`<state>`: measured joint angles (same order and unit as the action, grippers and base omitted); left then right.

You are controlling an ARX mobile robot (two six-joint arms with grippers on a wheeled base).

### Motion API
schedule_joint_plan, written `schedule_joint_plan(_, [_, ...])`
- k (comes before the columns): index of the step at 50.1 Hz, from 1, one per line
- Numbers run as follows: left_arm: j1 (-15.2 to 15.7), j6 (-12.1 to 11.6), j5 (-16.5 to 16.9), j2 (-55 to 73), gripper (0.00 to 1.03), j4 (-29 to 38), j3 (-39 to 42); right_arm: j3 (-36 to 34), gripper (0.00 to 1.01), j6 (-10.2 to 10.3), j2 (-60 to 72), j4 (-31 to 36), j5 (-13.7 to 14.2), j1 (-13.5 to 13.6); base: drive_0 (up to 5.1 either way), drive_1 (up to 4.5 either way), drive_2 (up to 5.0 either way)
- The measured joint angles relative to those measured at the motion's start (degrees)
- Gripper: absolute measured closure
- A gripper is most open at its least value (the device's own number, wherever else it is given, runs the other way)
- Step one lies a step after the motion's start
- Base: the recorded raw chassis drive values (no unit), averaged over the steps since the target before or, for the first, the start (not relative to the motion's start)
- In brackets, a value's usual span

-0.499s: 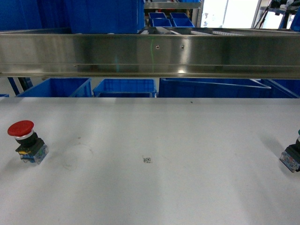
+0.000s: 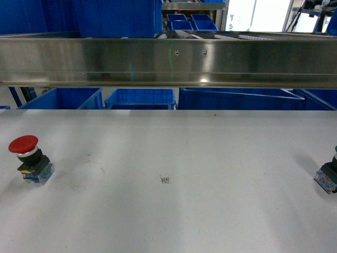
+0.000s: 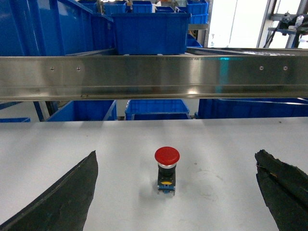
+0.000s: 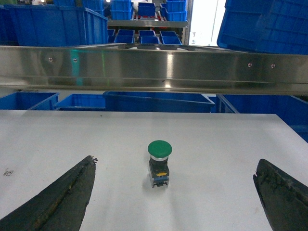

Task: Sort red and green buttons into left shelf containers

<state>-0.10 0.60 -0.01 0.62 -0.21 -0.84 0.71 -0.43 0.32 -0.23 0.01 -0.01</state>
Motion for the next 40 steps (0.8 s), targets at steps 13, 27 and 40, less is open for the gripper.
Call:
schedule_joint_plan(13, [0.5, 0.0, 0.2, 0.0, 0.05, -0.2, 0.0, 0.0, 0.03, -0.2, 1.8, 3.4, 2.7, 2.8, 0.0, 0.0, 0.0])
schedule_joint_plan(27, [12.5, 0.8, 9.4, 16.1, 0.05, 17.9, 0.0, 0.1, 0.03, -1.8, 23.5, 24.8, 7.7, 8.5, 0.0, 0.0, 0.0])
schedule_joint_plan(40, [10.2, 0.9, 10.1, 40.9, 0.05, 35.5, -5.2, 7.4, 0.03, -3.1, 48.5, 38.6, 5.2, 5.7, 0.0, 0.0, 0.0])
